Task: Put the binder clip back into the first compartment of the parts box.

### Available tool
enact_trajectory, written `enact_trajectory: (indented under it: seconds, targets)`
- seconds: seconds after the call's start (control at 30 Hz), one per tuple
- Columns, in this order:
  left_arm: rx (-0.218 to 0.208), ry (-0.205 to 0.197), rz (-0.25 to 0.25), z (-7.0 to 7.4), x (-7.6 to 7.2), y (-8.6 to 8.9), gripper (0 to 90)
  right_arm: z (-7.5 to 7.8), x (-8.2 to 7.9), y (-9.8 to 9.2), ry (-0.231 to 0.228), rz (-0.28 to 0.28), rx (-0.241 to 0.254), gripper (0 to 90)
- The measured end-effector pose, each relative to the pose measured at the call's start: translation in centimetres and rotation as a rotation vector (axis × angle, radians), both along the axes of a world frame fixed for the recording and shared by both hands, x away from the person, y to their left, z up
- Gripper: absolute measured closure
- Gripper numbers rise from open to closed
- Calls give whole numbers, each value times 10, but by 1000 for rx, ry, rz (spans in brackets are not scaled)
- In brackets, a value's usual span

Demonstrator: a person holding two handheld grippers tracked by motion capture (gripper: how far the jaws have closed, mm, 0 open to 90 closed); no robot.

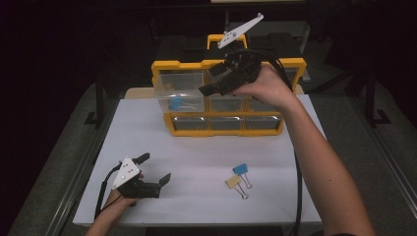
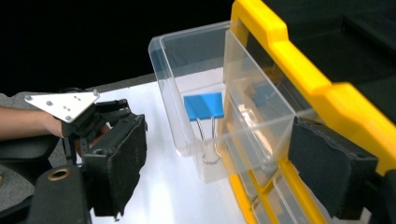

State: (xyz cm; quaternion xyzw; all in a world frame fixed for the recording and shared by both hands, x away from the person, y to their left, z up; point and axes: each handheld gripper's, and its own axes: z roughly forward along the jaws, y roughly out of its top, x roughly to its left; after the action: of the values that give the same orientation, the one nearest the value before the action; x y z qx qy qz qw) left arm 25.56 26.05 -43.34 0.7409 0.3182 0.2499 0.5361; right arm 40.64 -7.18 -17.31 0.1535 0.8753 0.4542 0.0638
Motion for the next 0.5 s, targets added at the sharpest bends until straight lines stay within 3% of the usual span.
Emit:
enact_trajectory:
  seconds: [0.03,0.27,0.5]
  targets:
    - [-18,1,3,0,0,-1,0,-2,0,-1,-12,-1,3,168]
    - [-3,-3,-1,0,0,0,0,-16,-7,-9,-25,-24,-4,138]
    - [-7,-8,1,0,0,-1,0,-35,-15,-14,-9,-42,-18,136]
